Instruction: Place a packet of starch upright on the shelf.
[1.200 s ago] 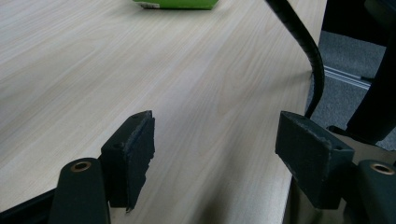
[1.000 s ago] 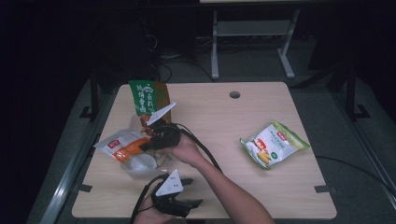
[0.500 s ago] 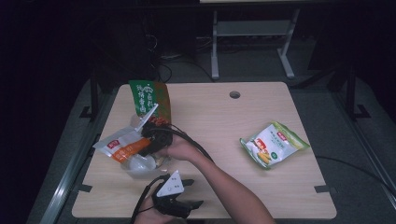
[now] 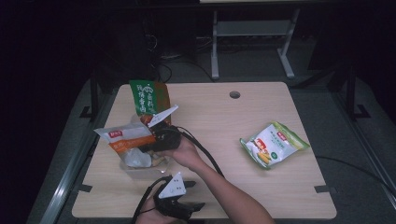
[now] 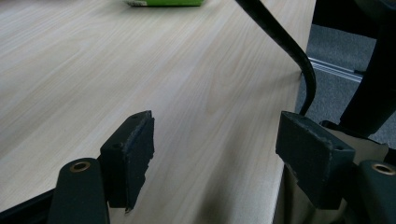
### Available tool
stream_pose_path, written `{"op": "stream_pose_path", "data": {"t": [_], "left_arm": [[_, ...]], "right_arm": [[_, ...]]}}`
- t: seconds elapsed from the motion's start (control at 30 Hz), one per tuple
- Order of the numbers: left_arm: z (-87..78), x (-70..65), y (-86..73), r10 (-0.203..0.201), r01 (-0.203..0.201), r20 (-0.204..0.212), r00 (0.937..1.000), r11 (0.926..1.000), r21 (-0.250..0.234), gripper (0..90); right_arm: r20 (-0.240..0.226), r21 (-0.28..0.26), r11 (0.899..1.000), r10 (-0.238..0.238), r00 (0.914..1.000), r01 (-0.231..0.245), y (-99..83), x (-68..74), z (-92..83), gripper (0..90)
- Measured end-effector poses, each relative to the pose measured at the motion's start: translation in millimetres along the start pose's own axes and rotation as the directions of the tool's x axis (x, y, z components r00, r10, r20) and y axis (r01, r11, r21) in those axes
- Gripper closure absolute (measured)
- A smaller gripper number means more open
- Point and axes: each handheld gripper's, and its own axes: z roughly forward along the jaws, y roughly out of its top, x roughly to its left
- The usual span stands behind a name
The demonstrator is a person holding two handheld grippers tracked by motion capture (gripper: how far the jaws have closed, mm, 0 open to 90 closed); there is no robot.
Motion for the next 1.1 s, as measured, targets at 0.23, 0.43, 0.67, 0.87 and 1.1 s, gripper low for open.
{"op": "stream_pose_path", "data": {"t": [0.23, 0.43, 0.67, 0.87, 1.1], "left_arm": [[0.0, -0.3, -0.3, -0.004, 0.004, -0.003, 1.0000, 1.0000, 0.003, 27.5], [0.8, -1.2, -0.2, -0.002, 0.002, 0.000, 1.0000, 1.0000, 0.006, 27.4], [2.3, -2.4, -0.1, -0.002, 0.002, 0.000, 1.0000, 1.0000, 0.007, 27.4], [2.7, -2.4, 0.0, 0.007, -0.007, 0.004, 1.0000, 0.9999, 0.014, 27.4], [3.3, -2.5, 0.1, 0.012, -0.012, 0.005, 0.9999, 0.9998, 0.016, 27.4]], "right_arm": [[0.030, 0.030, 0.999, -0.017, 0.9994, 0.016, -14.8, -2.7, 8.0, 83.1], [0.062, 0.117, 0.992, -0.060, 0.9963, 0.053, -12.7, 3.5, -9.4, 79.3], [0.064, 0.144, 0.986, -0.089, 0.9940, 0.079, -20.5, 7.2, -9.5, 89.3], [0.071, 0.145, 0.988, -0.067, 0.9952, 0.057, -31.3, 4.3, -9.3, 89.8], [0.081, 0.170, 0.984, -0.061, 0.9949, 0.046, -36.6, 2.7, -9.9, 85.6]]}}
